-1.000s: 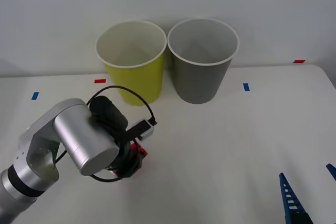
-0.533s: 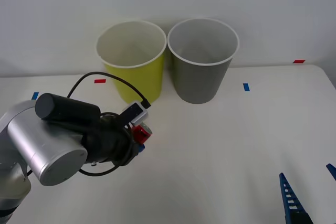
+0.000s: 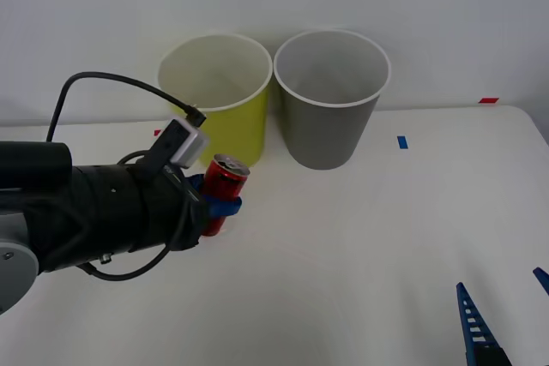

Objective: Put cans in the gray bin and PET bottles in the light green bin.

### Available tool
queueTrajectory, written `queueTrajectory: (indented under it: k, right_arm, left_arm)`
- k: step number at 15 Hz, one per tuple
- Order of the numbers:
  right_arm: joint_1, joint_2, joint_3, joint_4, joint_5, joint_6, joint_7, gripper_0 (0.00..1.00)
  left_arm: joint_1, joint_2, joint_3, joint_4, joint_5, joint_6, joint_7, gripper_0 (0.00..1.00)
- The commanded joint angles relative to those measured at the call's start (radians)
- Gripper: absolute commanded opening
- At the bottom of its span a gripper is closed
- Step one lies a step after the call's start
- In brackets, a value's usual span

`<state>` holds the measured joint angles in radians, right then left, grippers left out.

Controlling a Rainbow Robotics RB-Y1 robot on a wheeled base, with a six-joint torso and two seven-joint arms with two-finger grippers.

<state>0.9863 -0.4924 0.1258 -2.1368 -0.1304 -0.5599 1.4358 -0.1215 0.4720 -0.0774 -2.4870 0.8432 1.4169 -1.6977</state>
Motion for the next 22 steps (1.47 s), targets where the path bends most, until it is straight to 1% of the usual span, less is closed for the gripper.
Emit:
queueTrajectory:
  k: [1, 2, 4, 5, 6, 8, 10, 12, 16, 18, 19, 22]
  right_arm:
    - [0.000, 0.000, 0.000, 0.000, 0.000, 0.000, 0.000, 0.95]
    - [0.000, 0.000, 0.000, 0.000, 0.000, 0.000, 0.000, 0.95]
    - [0.000, 0.000, 0.000, 0.000, 0.000, 0.000, 0.000, 0.94]
    - [0.000, 0.000, 0.000, 0.000, 0.000, 0.000, 0.000, 0.95]
    - [0.000, 0.000, 0.000, 0.000, 0.000, 0.000, 0.000, 0.94]
    - [0.000, 0.000, 0.000, 0.000, 0.000, 0.000, 0.000, 0.95]
    - [0.000, 0.000, 0.000, 0.000, 0.000, 0.000, 0.000, 0.95]
    - [0.000, 0.000, 0.000, 0.000, 0.000, 0.000, 0.000, 0.95]
    - [0.000, 0.000, 0.000, 0.000, 0.000, 0.000, 0.000, 0.94]
    - [0.000, 0.000, 0.000, 0.000, 0.000, 0.000, 0.000, 0.95]
    - [0.000, 0.000, 0.000, 0.000, 0.000, 0.000, 0.000, 0.94]
    - [0.000, 0.000, 0.000, 0.000, 0.000, 0.000, 0.000, 0.94]
  left_arm:
    - [-0.012, -0.010, 0.102, -0.015, 0.126, -0.035, 0.003, 0.00]
    - [-0.026, -0.012, 0.140, -0.021, 0.171, -0.053, 0.003, 0.00]
    - [-0.067, -0.015, 0.179, -0.030, 0.237, -0.062, 0.000, 0.00]
    - [-0.089, -0.018, 0.191, -0.038, 0.243, -0.062, 0.003, 0.00]
    - [-0.118, -0.018, 0.194, -0.038, 0.235, -0.067, 0.000, 0.00]
    - [-0.145, -0.030, 0.202, -0.036, 0.203, -0.113, 0.003, 0.00]
    - [-0.185, -0.036, 0.226, -0.038, 0.195, -0.121, 0.006, 0.00]
    - [-0.225, -0.036, 0.258, -0.036, 0.201, -0.125, 0.012, 0.00]
    - [-0.290, -0.038, 0.281, -0.019, 0.211, -0.125, 0.036, 0.00]
    - [-0.345, -0.038, 0.280, 0.020, 0.217, -0.127, 0.043, 0.00]
    - [-0.380, -0.036, 0.269, 0.062, 0.217, -0.141, 0.043, 0.00]
    - [-0.458, -0.038, 0.202, 0.181, 0.195, -0.219, 0.038, 0.00]
